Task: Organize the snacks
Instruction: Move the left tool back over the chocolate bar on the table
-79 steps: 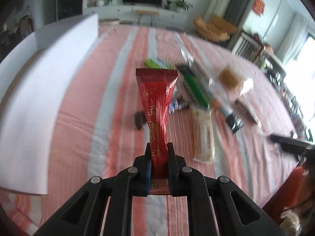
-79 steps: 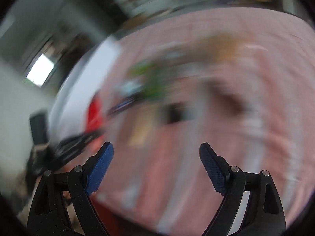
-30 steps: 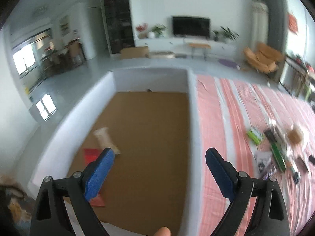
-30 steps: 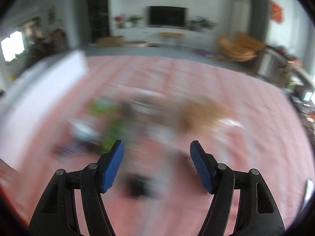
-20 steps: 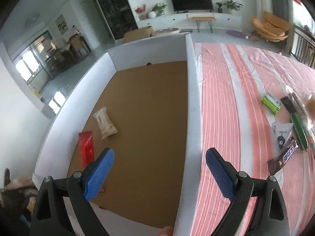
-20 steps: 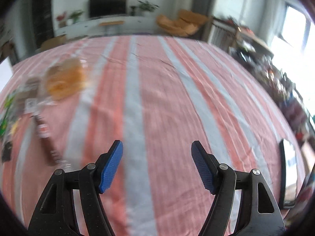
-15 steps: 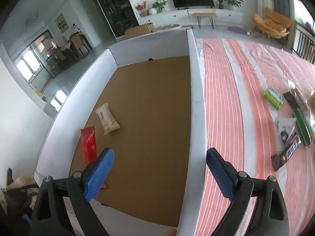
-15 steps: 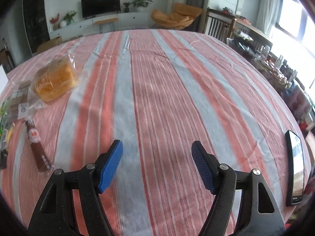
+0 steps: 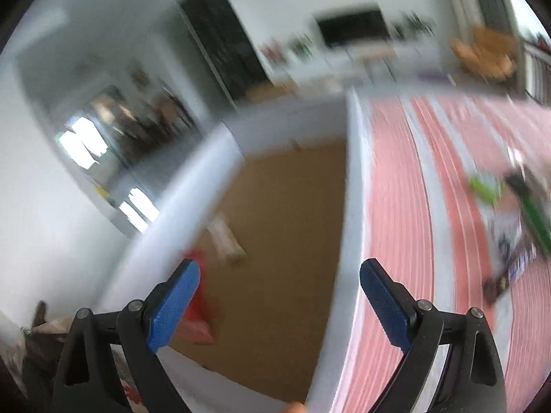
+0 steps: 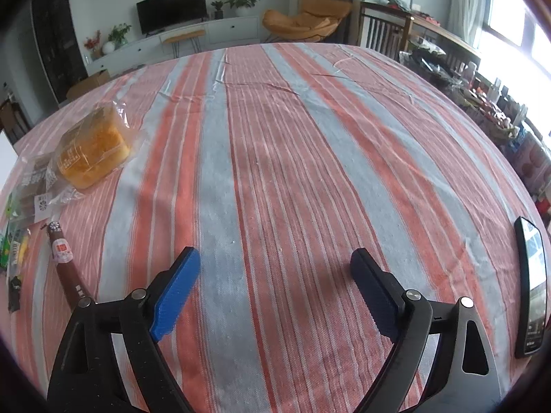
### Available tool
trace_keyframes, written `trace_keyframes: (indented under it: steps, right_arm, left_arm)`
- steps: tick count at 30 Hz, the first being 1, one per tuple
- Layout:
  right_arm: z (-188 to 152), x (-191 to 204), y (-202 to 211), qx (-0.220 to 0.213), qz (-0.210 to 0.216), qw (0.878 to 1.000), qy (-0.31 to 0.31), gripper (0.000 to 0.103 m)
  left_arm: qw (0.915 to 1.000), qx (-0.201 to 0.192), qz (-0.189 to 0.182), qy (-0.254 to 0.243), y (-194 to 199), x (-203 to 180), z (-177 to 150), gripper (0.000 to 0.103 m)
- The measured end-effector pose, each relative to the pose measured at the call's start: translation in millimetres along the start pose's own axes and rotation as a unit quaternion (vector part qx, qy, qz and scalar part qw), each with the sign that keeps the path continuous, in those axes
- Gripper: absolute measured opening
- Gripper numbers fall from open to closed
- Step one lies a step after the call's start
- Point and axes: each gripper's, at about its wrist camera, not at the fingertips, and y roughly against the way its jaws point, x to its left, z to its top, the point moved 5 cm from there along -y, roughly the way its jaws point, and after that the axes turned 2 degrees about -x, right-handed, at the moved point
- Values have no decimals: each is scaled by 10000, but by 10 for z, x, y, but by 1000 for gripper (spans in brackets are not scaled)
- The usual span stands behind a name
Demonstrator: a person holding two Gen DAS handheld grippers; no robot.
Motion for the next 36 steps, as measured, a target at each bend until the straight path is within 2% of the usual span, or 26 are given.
trace_keyframes:
  steps: [1, 2, 3, 5, 7, 9, 10, 13, 14, 17, 21, 32, 36]
  right_arm:
    - [0, -1, -1, 0, 2, 10000, -1, 91]
    - [1, 1, 0, 0, 1, 10000, 0, 91]
    - [1, 0, -2, -1, 2, 10000, 0, 91]
    - [2, 0, -2, -1, 3, 10000, -1, 91]
    - [1, -3, -5, -2, 4, 10000, -1, 91]
    - [2, -3, -6, -2, 7, 10000, -2, 91]
    - [1, -4, -7, -2, 7, 10000, -2, 91]
    - [2, -5, -9, -2, 9, 10000, -2, 91]
    - [3, -2, -9, -3, 10, 10000, -2, 91]
    - [3, -5, -12, -4, 12, 10000, -3, 91]
    - [5, -6, -15, -4, 13, 10000, -3, 91]
    - [8, -9, -24, -6, 19, 10000, -4, 91]
    - [8, -11, -29, -7, 21, 10000, -5, 91]
  left_arm:
    - [9993, -348, 65, 129, 184, 8, 73, 95]
    - [9984, -517, -2, 212, 292, -7, 111, 100]
    - [9972, -662, -170, 297, 405, -37, 156, 103]
    - [9934, -790, -750, 360, 609, -179, 223, 103]
    - [9891, -705, -1264, 278, 715, -363, 233, 103]
    - [9813, -445, -1872, 81, 772, -628, 176, 103]
    - [9745, -256, -2228, -56, 790, -804, 110, 103]
    - [9577, 160, -2851, -352, 808, -1209, -109, 103]
    - [9543, 258, -2944, -452, 812, -1327, -164, 103]
    - [9441, 505, -3149, -840, 800, -1697, -362, 103]
    - [9372, 797, -3262, -947, 756, -1949, -573, 103]
    - [9372, 1385, -3152, -565, 304, -2206, -856, 103]
    - [9399, 1268, -3122, -560, 309, -2198, -862, 103]
